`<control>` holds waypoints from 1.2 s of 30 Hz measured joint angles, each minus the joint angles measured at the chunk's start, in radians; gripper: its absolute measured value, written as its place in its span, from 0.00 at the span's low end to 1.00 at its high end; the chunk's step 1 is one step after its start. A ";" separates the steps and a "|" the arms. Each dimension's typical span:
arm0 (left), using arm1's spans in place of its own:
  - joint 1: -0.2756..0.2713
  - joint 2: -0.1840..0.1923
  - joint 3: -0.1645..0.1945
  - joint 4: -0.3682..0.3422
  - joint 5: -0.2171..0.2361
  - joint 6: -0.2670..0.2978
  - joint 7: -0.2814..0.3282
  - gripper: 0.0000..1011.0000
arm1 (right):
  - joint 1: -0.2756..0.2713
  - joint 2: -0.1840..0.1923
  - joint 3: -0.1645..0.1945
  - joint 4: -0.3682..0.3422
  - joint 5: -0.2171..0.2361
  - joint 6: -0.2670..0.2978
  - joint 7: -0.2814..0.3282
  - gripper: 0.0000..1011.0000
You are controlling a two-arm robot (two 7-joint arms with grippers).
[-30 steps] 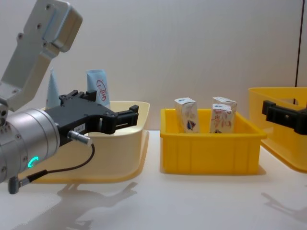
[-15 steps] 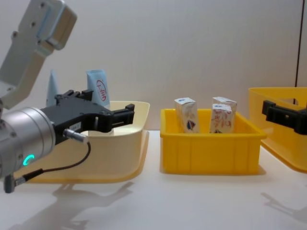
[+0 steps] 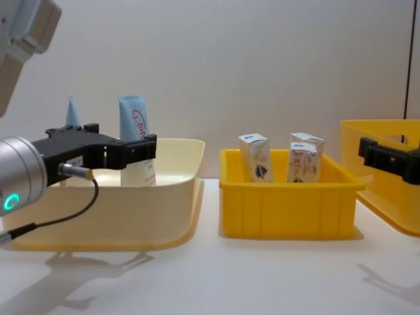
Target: Bimanual collaborative sorting of washing and personal care products
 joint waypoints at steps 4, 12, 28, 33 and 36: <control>-0.010 -0.004 -0.013 0.014 -0.021 0.014 -0.015 0.99 | 0.000 0.000 0.000 0.000 0.000 0.000 0.000 0.99; -0.035 -0.011 -0.026 0.050 -0.053 0.027 -0.058 0.99 | 0.000 0.000 0.000 0.000 0.000 0.000 0.000 0.99; -0.120 -0.050 -0.010 0.178 -0.062 0.009 -0.136 0.99 | 0.000 0.000 0.000 0.000 0.000 0.000 0.000 0.99; -0.155 -0.068 -0.003 0.233 -0.049 -0.003 -0.141 0.99 | 0.000 0.000 0.000 0.000 0.000 0.000 0.000 0.99; -0.185 -0.083 0.000 0.282 -0.037 -0.012 -0.140 0.99 | 0.000 0.000 0.000 0.000 0.000 0.000 0.000 0.99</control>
